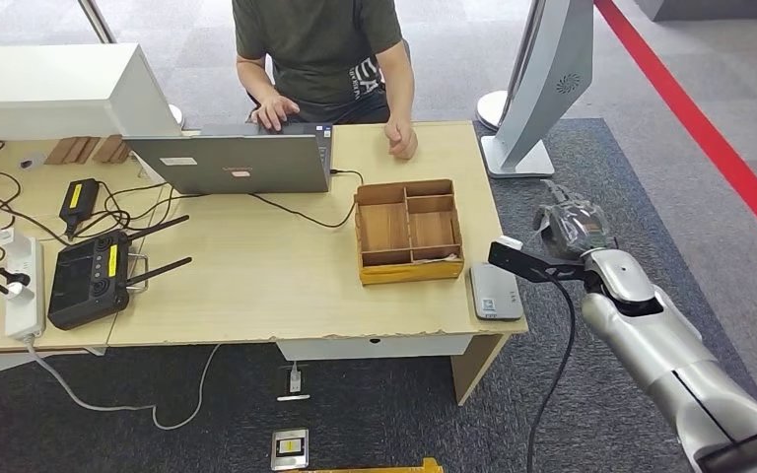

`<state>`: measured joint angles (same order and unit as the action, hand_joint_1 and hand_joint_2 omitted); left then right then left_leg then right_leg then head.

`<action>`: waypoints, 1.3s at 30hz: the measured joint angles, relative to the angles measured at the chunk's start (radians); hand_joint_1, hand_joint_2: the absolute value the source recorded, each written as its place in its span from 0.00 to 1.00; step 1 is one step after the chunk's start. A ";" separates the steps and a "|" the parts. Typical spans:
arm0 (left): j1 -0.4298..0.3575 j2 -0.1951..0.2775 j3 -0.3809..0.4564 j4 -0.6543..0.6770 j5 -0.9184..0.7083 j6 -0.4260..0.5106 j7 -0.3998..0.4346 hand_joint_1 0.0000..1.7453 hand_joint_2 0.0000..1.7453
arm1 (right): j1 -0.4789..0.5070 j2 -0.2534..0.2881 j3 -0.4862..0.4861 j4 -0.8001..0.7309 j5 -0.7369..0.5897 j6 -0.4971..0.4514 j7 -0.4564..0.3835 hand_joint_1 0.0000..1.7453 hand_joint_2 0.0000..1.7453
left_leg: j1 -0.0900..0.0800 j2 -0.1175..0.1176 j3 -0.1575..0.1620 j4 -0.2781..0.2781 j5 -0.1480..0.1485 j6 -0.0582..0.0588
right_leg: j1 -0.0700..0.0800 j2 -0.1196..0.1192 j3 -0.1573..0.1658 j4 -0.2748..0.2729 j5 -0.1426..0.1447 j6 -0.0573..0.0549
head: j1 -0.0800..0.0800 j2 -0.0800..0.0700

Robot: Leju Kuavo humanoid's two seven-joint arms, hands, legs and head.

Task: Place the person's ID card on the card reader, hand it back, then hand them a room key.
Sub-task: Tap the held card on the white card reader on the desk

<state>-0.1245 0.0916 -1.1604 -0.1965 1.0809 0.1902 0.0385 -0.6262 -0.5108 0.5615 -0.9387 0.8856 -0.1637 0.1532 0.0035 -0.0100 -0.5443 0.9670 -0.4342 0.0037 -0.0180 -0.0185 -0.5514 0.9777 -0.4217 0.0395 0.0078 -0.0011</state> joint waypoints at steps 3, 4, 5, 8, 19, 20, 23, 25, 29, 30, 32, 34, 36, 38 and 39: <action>0.000 0.000 0.000 0.000 -0.006 -0.003 0.009 0.00 0.00 | 0.029 -0.008 -0.007 -0.018 0.004 0.016 0.004 1.00 1.00 | 0.000 0.000 0.000 0.000 0.000 0.000 | 0.000 0.000 0.000 0.000 0.000 0.000 | 0.000 0.000; 0.000 0.000 0.000 0.000 -0.009 -0.003 0.011 0.00 0.00 | 0.039 -0.011 -0.010 -0.023 0.005 0.021 0.006 1.00 1.00 | 0.000 0.000 0.000 0.000 0.000 0.000 | 0.000 0.000 0.000 0.000 0.000 0.000 | 0.000 0.000; 0.000 0.000 0.000 0.000 -0.013 -0.005 0.012 0.00 0.00 | 0.048 -0.014 -0.012 -0.028 0.006 0.025 0.007 1.00 1.00 | 0.000 0.000 0.000 0.000 0.000 0.000 | 0.000 0.000 0.000 0.000 0.000 0.000 | 0.000 0.000; 0.000 0.000 0.000 0.000 -0.022 -0.008 0.014 0.00 0.00 | 0.076 -0.022 -0.019 -0.044 0.008 0.035 0.010 1.00 1.00 | 0.000 0.000 0.000 0.000 0.000 0.000 | 0.000 0.000 0.000 0.000 0.000 0.000 | 0.000 0.000; -0.001 0.001 0.000 0.000 -0.018 -0.010 0.015 0.00 0.00 | 0.112 -0.020 -0.007 -0.083 0.023 0.047 -0.001 1.00 1.00 | 0.000 0.000 0.000 0.000 0.000 0.000 | 0.000 0.000 0.000 0.000 0.000 0.000 | 0.000 0.000; -0.001 0.001 0.000 0.000 -0.017 -0.010 0.017 0.00 0.00 | 0.112 -0.017 -0.004 -0.084 0.023 0.048 -0.001 1.00 1.00 | 0.000 0.000 0.000 0.000 0.000 0.000 | 0.000 0.000 0.000 0.000 0.000 0.000 | 0.000 0.000; -0.001 0.001 0.000 0.000 -0.014 -0.010 0.020 0.00 0.00 | 0.111 -0.010 0.007 -0.085 0.017 0.048 -0.003 1.00 1.00 | 0.000 0.000 0.000 0.000 0.000 0.000 | 0.000 0.000 0.000 0.000 0.000 0.000 | 0.000 0.000; -0.001 0.001 0.000 0.000 -0.013 -0.009 0.021 0.00 0.00 | 0.110 -0.006 0.014 -0.085 0.012 0.047 -0.007 1.00 1.00 | 0.000 0.000 0.000 0.000 0.000 0.000 | 0.000 0.000 0.000 0.000 0.000 0.000 | 0.000 0.000; -0.001 0.001 0.000 0.000 -0.012 -0.009 0.019 0.00 0.00 | 0.109 0.002 0.029 -0.084 0.005 0.043 -0.015 1.00 1.00 | 0.000 0.000 0.000 0.000 0.000 0.000 | 0.000 0.000 0.000 0.000 0.000 0.000 | 0.000 0.000; -0.001 0.001 0.000 0.000 -0.012 -0.009 0.019 0.00 0.00 | 0.109 0.004 0.033 -0.083 0.005 0.042 -0.016 1.00 1.00 | 0.000 0.000 0.000 0.000 0.000 0.000 | 0.000 0.000 0.000 0.000 0.000 0.000 | 0.000 0.000; -0.001 0.001 0.000 0.000 -0.013 -0.009 0.018 0.00 0.00 | 0.109 0.006 0.039 -0.081 0.001 0.039 -0.016 1.00 1.00 | 0.000 0.000 0.000 0.000 0.000 0.000 | 0.000 0.000 0.000 0.000 0.000 0.000 | 0.000 0.000; -0.002 0.001 0.000 0.000 -0.014 -0.010 0.018 0.00 0.00 | 0.109 0.007 0.044 -0.078 -0.007 0.034 -0.016 1.00 1.00 | 0.000 0.000 0.000 0.000 0.000 0.000 | 0.000 0.000 0.000 0.000 0.000 0.000 | 0.000 0.000; -0.002 0.001 0.000 0.000 -0.015 -0.010 0.018 0.00 0.00 | 0.109 0.007 0.049 -0.074 -0.017 0.027 -0.016 1.00 1.00 | 0.000 0.000 0.000 0.000 0.000 0.000 | 0.000 0.000 0.000 0.000 0.000 0.000 | 0.000 0.000; -0.002 0.002 0.000 0.000 -0.015 -0.011 0.018 0.00 0.00 | 0.109 0.007 0.053 -0.070 -0.024 0.021 -0.018 1.00 1.00 | 0.000 0.000 0.000 0.000 0.000 0.000 | 0.000 0.000 0.000 0.000 0.000 0.000 | 0.000 0.000; -0.002 0.002 0.000 0.000 -0.015 -0.011 0.017 0.00 0.00 | 0.110 0.007 0.055 -0.067 -0.028 0.018 -0.019 1.00 1.00 | 0.000 0.000 0.000 0.000 0.000 0.000 | 0.000 0.000 0.000 0.000 0.000 0.000 | 0.000 0.000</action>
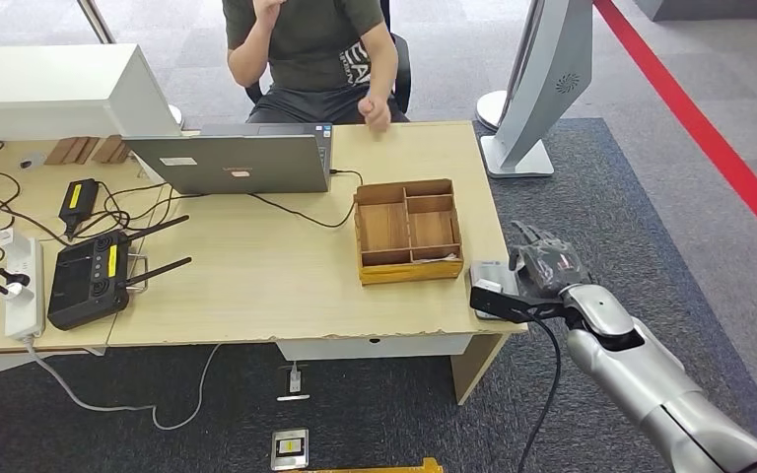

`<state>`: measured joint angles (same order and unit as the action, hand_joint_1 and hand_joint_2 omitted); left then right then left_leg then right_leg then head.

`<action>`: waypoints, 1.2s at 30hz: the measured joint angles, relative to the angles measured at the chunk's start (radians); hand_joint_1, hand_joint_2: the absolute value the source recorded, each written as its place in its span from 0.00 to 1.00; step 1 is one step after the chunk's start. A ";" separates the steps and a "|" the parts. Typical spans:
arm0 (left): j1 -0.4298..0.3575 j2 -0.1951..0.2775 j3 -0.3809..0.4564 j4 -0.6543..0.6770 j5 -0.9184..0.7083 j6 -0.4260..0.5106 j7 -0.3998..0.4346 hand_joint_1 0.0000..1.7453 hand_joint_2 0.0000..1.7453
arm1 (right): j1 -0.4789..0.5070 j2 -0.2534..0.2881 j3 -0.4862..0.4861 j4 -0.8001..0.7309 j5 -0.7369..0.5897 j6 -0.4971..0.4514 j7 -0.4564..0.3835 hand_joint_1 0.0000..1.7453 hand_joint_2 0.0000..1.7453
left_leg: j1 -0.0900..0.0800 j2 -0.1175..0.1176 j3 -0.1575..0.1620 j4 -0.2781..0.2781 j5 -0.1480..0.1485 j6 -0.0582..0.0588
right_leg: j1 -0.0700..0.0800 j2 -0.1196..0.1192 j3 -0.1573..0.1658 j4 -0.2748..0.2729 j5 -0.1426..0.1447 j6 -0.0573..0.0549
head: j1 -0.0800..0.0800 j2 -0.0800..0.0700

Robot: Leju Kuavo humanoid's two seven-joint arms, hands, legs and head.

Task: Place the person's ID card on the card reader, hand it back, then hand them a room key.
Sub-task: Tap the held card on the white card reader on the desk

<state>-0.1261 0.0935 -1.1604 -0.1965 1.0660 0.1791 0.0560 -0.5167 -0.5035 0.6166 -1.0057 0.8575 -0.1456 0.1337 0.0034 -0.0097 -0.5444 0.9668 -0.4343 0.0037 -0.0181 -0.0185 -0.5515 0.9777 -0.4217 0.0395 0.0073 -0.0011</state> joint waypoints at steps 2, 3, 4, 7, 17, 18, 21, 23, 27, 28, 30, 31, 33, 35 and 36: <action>0.000 0.001 0.000 0.000 0.000 0.000 -0.001 0.00 0.00 | 0.000 0.000 0.004 0.007 -0.010 -0.009 -0.005 1.00 1.00 | 0.000 0.000 0.000 0.000 0.000 0.000 | 0.000 0.000 0.000 0.000 0.000 0.000 | 0.000 0.000; 0.000 0.001 0.000 0.000 0.000 0.000 -0.001 0.00 0.00 | 0.000 0.000 0.006 0.012 -0.017 -0.015 -0.008 1.00 1.00 | 0.000 0.000 0.000 0.000 0.000 0.000 | 0.000 0.000 0.000 0.000 0.000 0.000 | 0.000 0.000; 0.000 0.002 0.000 0.000 0.000 0.000 -0.002 0.00 0.00 | 0.000 0.000 0.009 0.017 -0.024 -0.020 -0.011 1.00 1.00 | 0.000 0.000 0.000 0.000 0.000 0.000 | 0.000 0.000 0.000 0.000 0.000 0.000 | 0.000 0.000; 0.000 0.003 0.000 0.000 0.001 0.000 -0.004 0.00 0.00 | 0.005 0.000 0.016 0.035 -0.044 -0.035 -0.017 1.00 1.00 | 0.000 0.000 0.000 0.000 0.000 0.000 | 0.000 0.000 0.000 0.000 0.000 0.000 | 0.000 0.000; 0.000 0.009 0.000 0.000 0.000 0.000 0.006 0.00 0.00 | 0.032 0.016 0.022 0.104 -0.122 -0.084 -0.056 1.00 1.00 | 0.000 0.000 0.000 0.000 0.000 0.000 | 0.000 0.000 0.000 0.000 0.000 0.000 | 0.000 0.000; 0.000 0.009 0.000 0.000 0.000 0.000 0.007 0.00 0.00 | 0.033 0.020 0.022 0.111 -0.125 -0.090 -0.060 1.00 1.00 | 0.000 0.000 0.000 0.000 0.000 0.000 | 0.000 0.000 0.000 0.000 0.000 0.000 | 0.000 0.000; 0.000 0.010 0.000 0.000 0.000 0.000 0.012 0.00 0.00 | 0.032 0.030 0.022 0.135 -0.129 -0.105 -0.072 1.00 1.00 | 0.000 0.001 0.001 0.000 0.000 0.000 | 0.000 0.000 0.000 0.000 0.000 0.000 | 0.000 0.000; 0.000 0.010 0.000 0.000 0.000 0.000 0.015 0.00 0.00 | 0.031 0.036 0.022 0.150 -0.130 -0.109 -0.080 1.00 1.00 | 0.000 0.001 0.001 0.000 0.000 0.000 | 0.000 0.000 0.001 0.000 0.000 0.000 | 0.000 0.000; 0.000 0.011 0.000 0.000 -0.003 0.000 0.016 0.00 0.00 | 0.025 0.045 0.022 0.171 -0.133 -0.111 -0.087 1.00 1.00 | 0.000 0.002 0.002 0.000 0.000 0.000 | 0.000 0.001 0.001 0.000 0.000 0.000 | 0.000 0.000; 0.000 0.011 0.000 0.000 -0.003 0.000 0.016 0.00 0.00 | 0.024 0.047 0.022 0.175 -0.133 -0.112 -0.086 1.00 1.00 | 0.000 0.003 0.002 0.000 0.000 0.000 | 0.000 0.001 0.002 0.000 0.000 0.000 | 0.000 0.000; 0.000 0.011 0.000 0.000 -0.005 -0.001 0.015 0.00 0.00 | 0.022 0.048 0.022 0.179 -0.135 -0.115 -0.085 1.00 1.00 | 0.000 0.003 0.003 0.000 0.000 0.000 | 0.000 0.002 0.002 0.000 0.000 0.000 | 0.000 0.000; 0.000 0.011 0.000 0.000 -0.005 -0.001 0.014 0.00 0.00 | 0.020 0.049 0.022 0.181 -0.136 -0.118 -0.084 1.00 1.00 | 0.000 0.003 0.003 0.000 0.000 0.000 | 0.000 0.002 0.002 0.000 0.000 0.000 | 0.000 0.000; 0.000 0.012 0.000 0.000 -0.007 -0.002 0.011 0.00 0.00 | 0.015 0.049 0.021 0.184 -0.138 -0.124 -0.081 1.00 1.00 | 0.000 0.003 0.003 0.000 0.000 0.000 | 0.000 0.002 0.003 0.000 0.000 0.000 | 0.000 0.000; 0.000 0.012 0.000 0.000 -0.008 -0.003 0.008 0.00 0.00 | 0.008 0.048 0.021 0.183 -0.136 -0.125 -0.073 1.00 1.00 | 0.000 0.003 0.003 0.000 0.000 0.000 | 0.000 0.002 0.003 0.000 0.000 0.000 | 0.000 0.000; 0.000 0.013 0.000 0.000 -0.009 -0.004 0.006 0.00 0.00 | 0.004 0.046 0.020 0.181 -0.133 -0.122 -0.066 1.00 1.00 | 0.000 0.003 0.003 0.000 0.000 0.000 | 0.000 0.002 0.003 0.000 0.000 0.000 | 0.000 0.000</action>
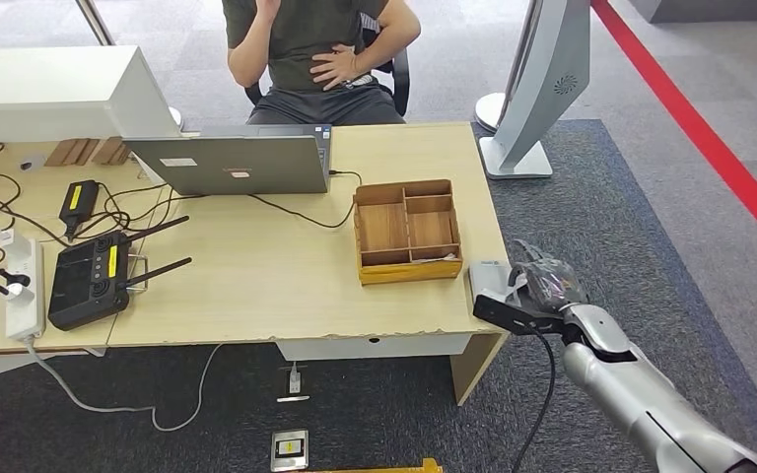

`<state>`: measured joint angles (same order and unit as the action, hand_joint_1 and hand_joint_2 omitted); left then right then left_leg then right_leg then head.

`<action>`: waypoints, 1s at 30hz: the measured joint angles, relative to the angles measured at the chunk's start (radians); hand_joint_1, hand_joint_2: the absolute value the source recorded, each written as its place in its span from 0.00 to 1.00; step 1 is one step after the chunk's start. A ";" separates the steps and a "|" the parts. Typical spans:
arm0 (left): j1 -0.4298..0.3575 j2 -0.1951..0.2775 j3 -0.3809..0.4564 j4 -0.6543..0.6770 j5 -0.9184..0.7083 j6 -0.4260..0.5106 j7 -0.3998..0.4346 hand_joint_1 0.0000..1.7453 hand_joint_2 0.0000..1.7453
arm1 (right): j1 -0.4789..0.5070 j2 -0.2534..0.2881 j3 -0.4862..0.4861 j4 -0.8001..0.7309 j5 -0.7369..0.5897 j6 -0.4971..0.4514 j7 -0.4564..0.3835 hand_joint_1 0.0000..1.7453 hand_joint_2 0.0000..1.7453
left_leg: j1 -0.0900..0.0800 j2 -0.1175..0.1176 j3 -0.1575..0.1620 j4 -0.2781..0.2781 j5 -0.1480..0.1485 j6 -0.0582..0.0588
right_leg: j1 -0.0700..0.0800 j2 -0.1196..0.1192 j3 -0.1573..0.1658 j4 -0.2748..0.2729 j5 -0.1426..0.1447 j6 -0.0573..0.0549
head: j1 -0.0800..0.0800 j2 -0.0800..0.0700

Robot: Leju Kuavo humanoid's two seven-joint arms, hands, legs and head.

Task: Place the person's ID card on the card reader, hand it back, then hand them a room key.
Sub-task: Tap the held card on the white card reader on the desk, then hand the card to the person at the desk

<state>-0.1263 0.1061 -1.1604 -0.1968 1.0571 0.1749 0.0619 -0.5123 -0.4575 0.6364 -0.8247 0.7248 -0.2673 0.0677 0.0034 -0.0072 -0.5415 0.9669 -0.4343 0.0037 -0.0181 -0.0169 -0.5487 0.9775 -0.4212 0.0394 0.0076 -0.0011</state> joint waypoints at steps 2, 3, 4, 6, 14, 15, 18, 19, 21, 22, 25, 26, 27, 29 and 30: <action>0.001 0.001 0.000 0.000 -0.002 -0.002 -0.004 0.00 0.00 | -0.008 -0.005 -0.003 -0.012 0.012 0.011 0.019 1.00 1.00 | 0.000 0.000 0.000 0.000 0.000 0.000 | 0.000 0.000 0.000 0.000 0.001 0.000 | 0.000 0.000; 0.001 0.002 0.000 0.000 -0.004 -0.004 -0.006 0.00 0.00 | -0.014 -0.009 -0.005 -0.022 0.019 0.018 0.030 1.00 1.00 | 0.000 0.000 -0.001 0.000 0.000 0.000 | 0.000 0.000 -0.001 0.000 0.001 0.000 | 0.000 0.000; 0.001 0.003 0.000 0.000 -0.006 -0.005 -0.009 0.00 0.00 | -0.022 -0.014 -0.009 -0.035 0.025 0.025 0.041 1.00 1.00 | 0.000 0.000 -0.001 0.000 0.000 0.000 | 0.000 0.000 -0.001 0.000 0.001 0.000 | 0.000 0.000; 0.001 0.005 0.000 0.000 -0.010 -0.009 -0.013 0.00 0.00 | -0.041 -0.026 -0.021 -0.067 0.035 0.045 0.066 1.00 1.00 | 0.000 0.000 -0.001 0.000 0.000 0.000 | 0.000 0.000 -0.001 0.000 0.001 0.000 | 0.000 0.000; 0.001 0.011 0.000 0.000 -0.041 -0.030 -0.028 0.00 0.00 | -0.118 -0.093 -0.084 -0.260 0.080 0.181 0.163 1.00 1.00 | 0.000 0.000 -0.002 0.000 0.000 0.000 | 0.000 0.000 -0.002 0.000 0.001 0.000 | 0.000 0.000; 0.001 0.011 0.000 0.000 -0.045 -0.032 -0.030 0.00 0.00 | -0.127 -0.098 -0.089 -0.283 0.085 0.195 0.171 1.00 1.00 | 0.000 0.000 -0.002 0.000 0.000 0.000 | 0.000 0.000 -0.002 0.000 0.001 0.000 | 0.000 0.000; 0.000 0.011 0.000 0.000 -0.052 -0.038 -0.033 0.00 0.00 | -0.148 -0.101 -0.098 -0.342 0.106 0.226 0.183 1.00 1.00 | 0.000 0.000 -0.002 0.000 0.000 0.000 | 0.000 0.000 -0.002 0.000 0.001 0.000 | 0.000 0.000; 0.000 0.011 -0.001 0.000 -0.054 -0.039 -0.035 0.00 0.00 | -0.155 -0.099 -0.098 -0.358 0.117 0.234 0.184 1.00 1.00 | 0.000 0.000 -0.002 0.000 0.000 0.000 | 0.000 0.000 -0.002 0.000 0.001 0.000 | 0.000 0.000; 0.000 0.011 -0.001 0.000 -0.056 -0.039 -0.036 0.00 0.00 | -0.168 -0.090 -0.096 -0.381 0.141 0.245 0.181 1.00 1.00 | 0.000 0.000 -0.002 0.000 0.000 0.000 | 0.000 0.000 -0.002 0.001 0.001 0.000 | 0.000 0.000; -0.001 0.011 -0.001 0.000 -0.057 -0.038 -0.036 0.00 0.00 | -0.176 -0.083 -0.094 -0.389 0.158 0.249 0.178 1.00 1.00 | 0.000 0.000 -0.002 0.000 0.000 0.000 | 0.000 0.000 -0.002 0.001 0.001 0.000 | 0.000 0.000; -0.002 0.011 -0.001 0.000 -0.053 -0.035 -0.040 0.00 0.00 | -0.201 -0.045 -0.079 -0.393 0.209 0.249 0.160 1.00 1.00 | 0.000 0.000 -0.002 0.000 0.000 0.000 | 0.000 0.001 -0.002 0.001 0.001 0.000 | 0.000 0.000; -0.003 0.011 -0.001 0.000 -0.051 -0.033 -0.041 0.00 0.00 | -0.210 -0.030 -0.072 -0.391 0.219 0.246 0.155 1.00 1.00 | 0.000 0.000 -0.002 0.000 0.000 0.000 | 0.000 0.001 -0.002 0.001 0.001 0.000 | 0.000 0.000; -0.004 0.011 -0.001 0.000 -0.050 -0.032 -0.042 0.00 0.00 | -0.221 -0.014 -0.065 -0.387 0.225 0.243 0.150 1.00 1.00 | 0.000 0.000 -0.002 0.000 0.000 0.000 | 0.000 0.001 -0.002 0.001 0.001 0.000 | 0.000 0.000; -0.005 0.011 -0.001 0.000 -0.049 -0.029 -0.046 0.00 0.00 | -0.244 0.018 -0.050 -0.373 0.229 0.236 0.138 1.00 1.00 | 0.000 0.000 -0.002 0.000 0.000 0.000 | 0.000 0.001 -0.002 0.001 0.001 0.000 | 0.000 0.000; -0.005 0.011 -0.001 0.000 -0.049 -0.029 -0.049 0.00 0.00 | -0.256 0.034 -0.043 -0.363 0.229 0.233 0.131 1.00 1.00 | 0.000 0.000 -0.002 0.000 0.000 0.000 | 0.001 0.001 -0.002 0.001 0.001 0.000 | 0.000 0.000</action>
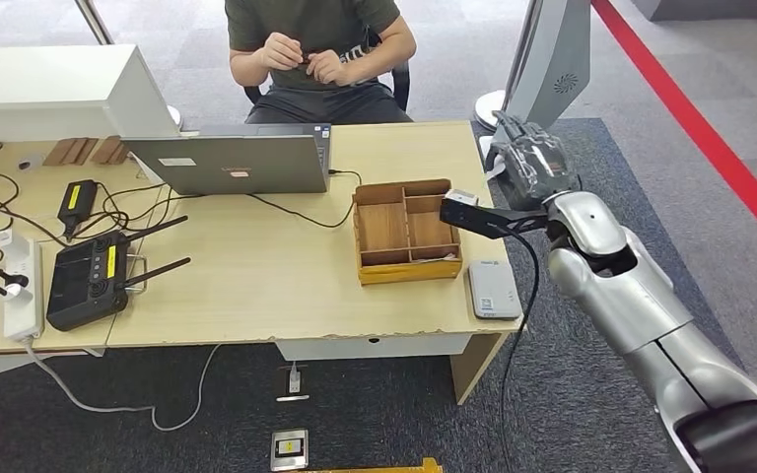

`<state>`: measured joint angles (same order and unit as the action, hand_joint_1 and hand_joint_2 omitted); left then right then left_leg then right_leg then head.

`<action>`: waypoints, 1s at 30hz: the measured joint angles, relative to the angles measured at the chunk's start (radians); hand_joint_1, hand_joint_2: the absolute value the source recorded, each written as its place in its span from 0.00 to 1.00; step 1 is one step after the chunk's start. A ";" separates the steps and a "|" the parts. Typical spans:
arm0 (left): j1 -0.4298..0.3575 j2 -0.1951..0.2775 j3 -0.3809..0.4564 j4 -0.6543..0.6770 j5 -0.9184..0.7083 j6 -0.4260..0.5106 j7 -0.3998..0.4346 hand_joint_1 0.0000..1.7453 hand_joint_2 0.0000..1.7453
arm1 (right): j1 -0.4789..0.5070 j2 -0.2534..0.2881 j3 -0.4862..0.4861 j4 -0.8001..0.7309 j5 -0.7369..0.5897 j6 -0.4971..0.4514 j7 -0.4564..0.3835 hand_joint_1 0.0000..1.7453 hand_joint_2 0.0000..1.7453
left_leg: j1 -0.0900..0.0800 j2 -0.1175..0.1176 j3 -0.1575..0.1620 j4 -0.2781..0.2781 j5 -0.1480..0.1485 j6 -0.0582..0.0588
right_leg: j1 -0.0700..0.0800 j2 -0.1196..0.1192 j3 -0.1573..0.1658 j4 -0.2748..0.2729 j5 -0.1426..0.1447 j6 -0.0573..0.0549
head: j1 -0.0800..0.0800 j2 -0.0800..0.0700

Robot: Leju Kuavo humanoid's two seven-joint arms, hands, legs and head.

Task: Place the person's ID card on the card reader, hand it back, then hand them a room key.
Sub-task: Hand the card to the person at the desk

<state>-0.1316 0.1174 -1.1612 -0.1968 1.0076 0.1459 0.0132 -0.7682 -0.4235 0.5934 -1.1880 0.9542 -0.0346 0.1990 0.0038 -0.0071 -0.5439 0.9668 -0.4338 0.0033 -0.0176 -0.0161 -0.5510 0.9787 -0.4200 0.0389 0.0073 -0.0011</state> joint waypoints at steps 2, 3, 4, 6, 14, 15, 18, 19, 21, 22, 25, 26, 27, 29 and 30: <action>-0.001 0.001 0.000 0.000 -0.002 0.000 -0.004 0.00 0.00 | -0.023 0.027 0.012 0.024 -0.002 -0.003 -0.012 1.00 1.00 | 0.000 0.000 0.000 0.000 0.000 0.000 | 0.000 0.000 0.000 0.000 0.000 0.000 | 0.000 0.000; -0.002 0.002 0.000 0.000 -0.005 0.000 -0.006 0.00 0.00 | -0.034 0.040 0.018 0.038 -0.003 -0.004 -0.015 1.00 1.00 | 0.000 0.000 0.000 0.000 0.000 0.000 | 0.000 0.000 0.000 0.000 0.000 0.000 | 0.000 0.000; -0.002 0.003 0.000 0.000 -0.007 -0.001 -0.008 0.00 0.00 | -0.046 0.052 0.024 0.052 -0.004 -0.003 -0.015 1.00 1.00 | 0.000 0.000 0.000 0.000 0.000 0.000 | 0.000 0.000 0.000 0.000 0.000 0.000 | 0.000 0.000; -0.002 0.005 0.000 0.000 -0.013 -0.002 -0.010 0.00 0.00 | -0.067 0.071 0.035 0.080 -0.006 0.000 -0.009 1.00 1.00 | 0.000 0.000 -0.001 0.000 0.000 0.000 | 0.000 0.000 0.000 0.000 0.000 0.000 | 0.000 0.000; -0.001 0.006 0.000 0.000 -0.016 -0.005 -0.005 0.00 0.00 | -0.125 0.116 0.067 0.173 -0.009 0.011 0.011 1.00 1.00 | 0.000 0.000 -0.001 0.000 0.000 0.000 | 0.000 0.000 -0.001 0.000 0.000 0.000 | 0.000 0.000; -0.001 0.006 0.000 0.000 -0.015 -0.005 -0.004 0.00 0.00 | -0.132 0.121 0.070 0.184 -0.009 0.010 0.013 1.00 1.00 | 0.000 0.000 -0.001 0.000 0.000 0.000 | 0.000 0.000 -0.001 0.000 0.000 0.000 | 0.000 0.000; 0.000 0.006 0.000 0.000 -0.013 -0.005 -0.003 0.00 0.00 | -0.149 0.132 0.078 0.220 -0.011 0.006 0.016 1.00 1.00 | 0.000 0.000 -0.001 0.000 0.000 0.000 | 0.000 0.000 -0.001 0.000 0.000 0.000 | 0.000 0.000; 0.000 0.006 0.000 0.000 -0.012 -0.005 -0.001 0.00 0.00 | -0.152 0.135 0.081 0.230 -0.012 0.003 0.016 1.00 1.00 | 0.000 0.000 -0.001 0.000 0.000 0.000 | 0.000 0.000 -0.001 0.000 0.000 0.000 | 0.000 0.000; 0.002 0.006 0.000 0.000 -0.009 -0.005 0.004 0.00 0.00 | -0.155 0.141 0.086 0.252 -0.014 -0.002 0.016 1.00 1.00 | 0.000 0.000 -0.001 0.000 0.000 0.000 | 0.000 0.000 -0.001 0.000 0.000 0.000 | 0.000 0.000; 0.002 0.006 0.000 0.000 -0.007 -0.005 0.006 0.00 0.00 | -0.158 0.144 0.089 0.264 -0.015 -0.005 0.015 1.00 1.00 | 0.000 0.000 -0.001 0.000 0.000 0.000 | 0.000 0.000 -0.001 0.000 0.000 0.000 | 0.000 0.000; 0.003 0.006 0.000 0.000 -0.002 -0.003 0.013 0.00 0.00 | -0.163 0.152 0.095 0.293 -0.017 -0.010 0.012 1.00 1.00 | 0.000 0.000 -0.001 0.000 0.000 0.000 | 0.000 0.000 -0.001 0.000 0.000 0.000 | 0.000 0.000; 0.003 0.006 0.000 0.000 0.000 -0.003 0.016 0.00 0.00 | -0.163 0.154 0.096 0.299 -0.018 -0.011 0.010 1.00 1.00 | 0.000 0.000 -0.001 0.000 0.000 0.000 | 0.000 0.000 -0.001 0.000 0.000 0.000 | 0.000 0.000; 0.003 0.006 0.000 0.000 0.001 -0.003 0.018 0.00 0.00 | -0.164 0.156 0.097 0.304 -0.018 -0.013 0.009 1.00 1.00 | 0.000 0.000 -0.001 0.000 0.000 0.000 | 0.000 0.000 -0.001 0.000 0.000 0.000 | 0.000 0.000; 0.003 0.006 0.000 0.000 0.004 -0.002 0.022 0.00 0.00 | -0.165 0.159 0.099 0.313 -0.018 -0.017 0.007 1.00 1.00 | 0.000 0.000 -0.001 0.000 0.000 0.000 | 0.000 0.000 -0.001 0.000 0.000 0.000 | 0.000 0.000; 0.003 0.006 0.000 0.000 0.005 -0.002 0.024 0.00 0.00 | -0.166 0.161 0.100 0.319 -0.018 -0.020 0.005 1.00 1.00 | 0.000 0.000 -0.001 0.000 0.000 0.000 | 0.000 0.000 -0.001 0.000 0.000 0.000 | 0.000 0.000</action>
<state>-0.1283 0.1232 -1.1612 -0.1968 1.0128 0.1442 0.0374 -0.9345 -0.2625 0.6929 -0.8690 0.9359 -0.0542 0.2044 0.0037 -0.0071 -0.5447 0.9670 -0.4338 0.0033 -0.0176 -0.0161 -0.5520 0.9783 -0.4200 0.0390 0.0074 -0.0011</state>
